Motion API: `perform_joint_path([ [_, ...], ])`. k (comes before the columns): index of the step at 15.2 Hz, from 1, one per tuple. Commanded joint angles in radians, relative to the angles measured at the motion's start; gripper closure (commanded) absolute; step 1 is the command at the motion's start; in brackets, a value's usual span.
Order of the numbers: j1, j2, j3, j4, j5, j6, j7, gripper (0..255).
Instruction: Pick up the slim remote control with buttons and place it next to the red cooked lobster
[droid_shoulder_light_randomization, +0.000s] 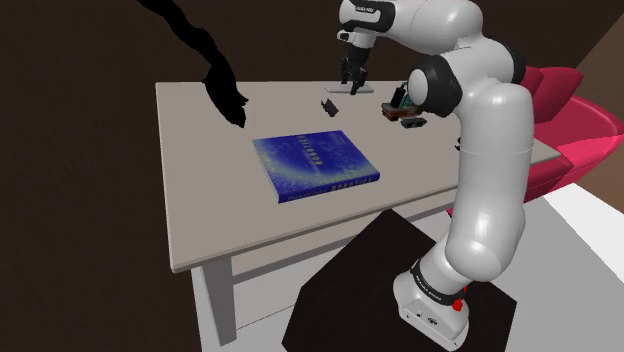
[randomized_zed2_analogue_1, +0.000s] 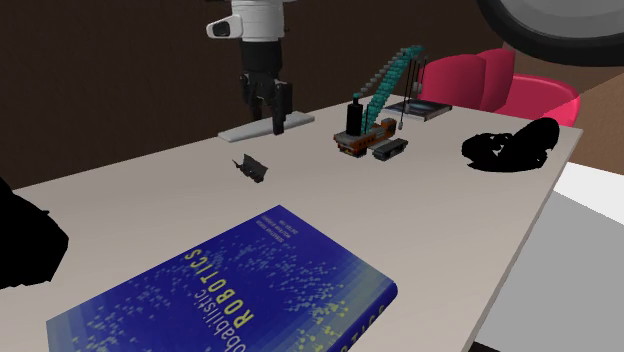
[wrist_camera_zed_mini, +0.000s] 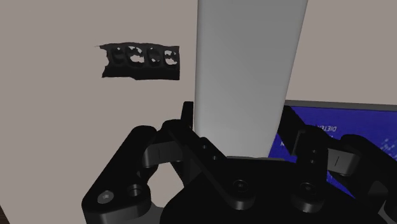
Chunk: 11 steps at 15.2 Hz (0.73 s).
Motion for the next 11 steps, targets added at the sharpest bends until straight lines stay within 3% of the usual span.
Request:
perform_joint_path([
  [1, 0.006, -0.033, -0.009, -0.037, -0.013, 0.006, -0.01, 255],
  [11, 0.031, -0.332, -0.098, -0.437, -0.156, 0.141, -0.115, 255],
])
